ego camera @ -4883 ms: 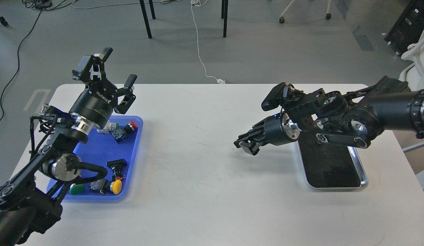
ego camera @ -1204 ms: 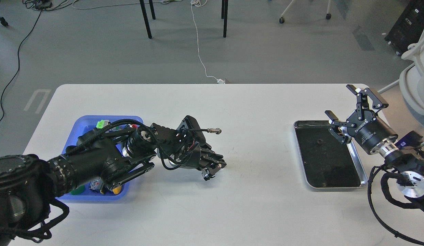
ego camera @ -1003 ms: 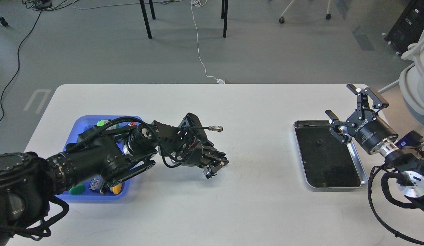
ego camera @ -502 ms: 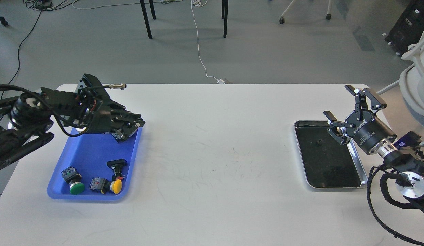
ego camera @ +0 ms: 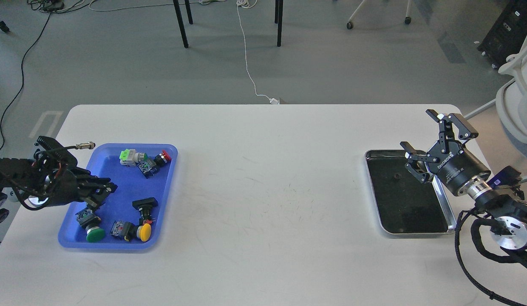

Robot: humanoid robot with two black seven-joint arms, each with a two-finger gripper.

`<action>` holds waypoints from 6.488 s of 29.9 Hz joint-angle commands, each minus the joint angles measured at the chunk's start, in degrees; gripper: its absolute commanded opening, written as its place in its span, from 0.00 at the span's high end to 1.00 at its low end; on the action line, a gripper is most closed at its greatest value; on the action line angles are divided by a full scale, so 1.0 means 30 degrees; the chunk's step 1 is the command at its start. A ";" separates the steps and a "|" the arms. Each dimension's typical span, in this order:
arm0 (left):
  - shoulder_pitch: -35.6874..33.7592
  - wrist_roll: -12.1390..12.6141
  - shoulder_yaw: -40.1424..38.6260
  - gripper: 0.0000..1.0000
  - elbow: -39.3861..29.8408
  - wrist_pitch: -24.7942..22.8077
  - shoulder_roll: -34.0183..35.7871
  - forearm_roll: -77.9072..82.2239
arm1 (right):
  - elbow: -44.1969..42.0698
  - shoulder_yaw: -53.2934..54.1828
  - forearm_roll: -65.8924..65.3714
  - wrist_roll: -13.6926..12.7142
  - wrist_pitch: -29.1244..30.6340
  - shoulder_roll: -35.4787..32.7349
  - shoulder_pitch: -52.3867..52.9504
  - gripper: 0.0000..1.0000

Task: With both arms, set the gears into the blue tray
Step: 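Carry the black part into the blue tray and open the left gripper, then retract the left arm and reach the right gripper to the metal tray, then grasp another small black part in the metal tray with the right gripper, then carry the black part toward the table center and release it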

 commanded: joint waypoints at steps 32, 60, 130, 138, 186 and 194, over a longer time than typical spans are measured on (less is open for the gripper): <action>-0.1051 0.0002 -0.5050 0.03 -0.5611 0.1006 -0.4920 -2.4122 | 0.0021 -0.2247 -1.1533 -0.0001 0.0225 -0.3583 0.4761 0.03; 0.5195 0.0781 -1.2351 0.02 -0.5640 -0.0722 -0.8148 -2.5864 | -0.7008 -2.3699 -2.5195 -0.0001 0.0196 0.4409 1.7397 0.04; 0.5371 0.0693 -1.2761 0.02 -0.5552 -0.0898 -0.8118 -2.5864 | -0.7192 -2.2265 -2.4492 -0.0001 -0.0038 0.4971 1.7039 0.80; 0.5370 0.0722 -1.3113 0.02 -0.5552 -0.0985 -0.8001 -2.5864 | -0.3965 -2.1415 -2.4492 -0.0001 0.0020 0.4175 1.9416 0.80; 0.5927 0.0002 -1.3318 0.02 -0.5669 -0.1045 -0.7093 -2.5835 | -0.3937 -1.8903 -1.5125 -0.0001 -0.3027 0.9224 1.8101 0.04; 0.5927 0.0002 -1.2587 0.02 -0.5699 -0.1308 -0.6712 -2.3500 | -0.2235 -1.0907 -0.6657 -0.0001 -0.2997 0.4180 1.2249 0.04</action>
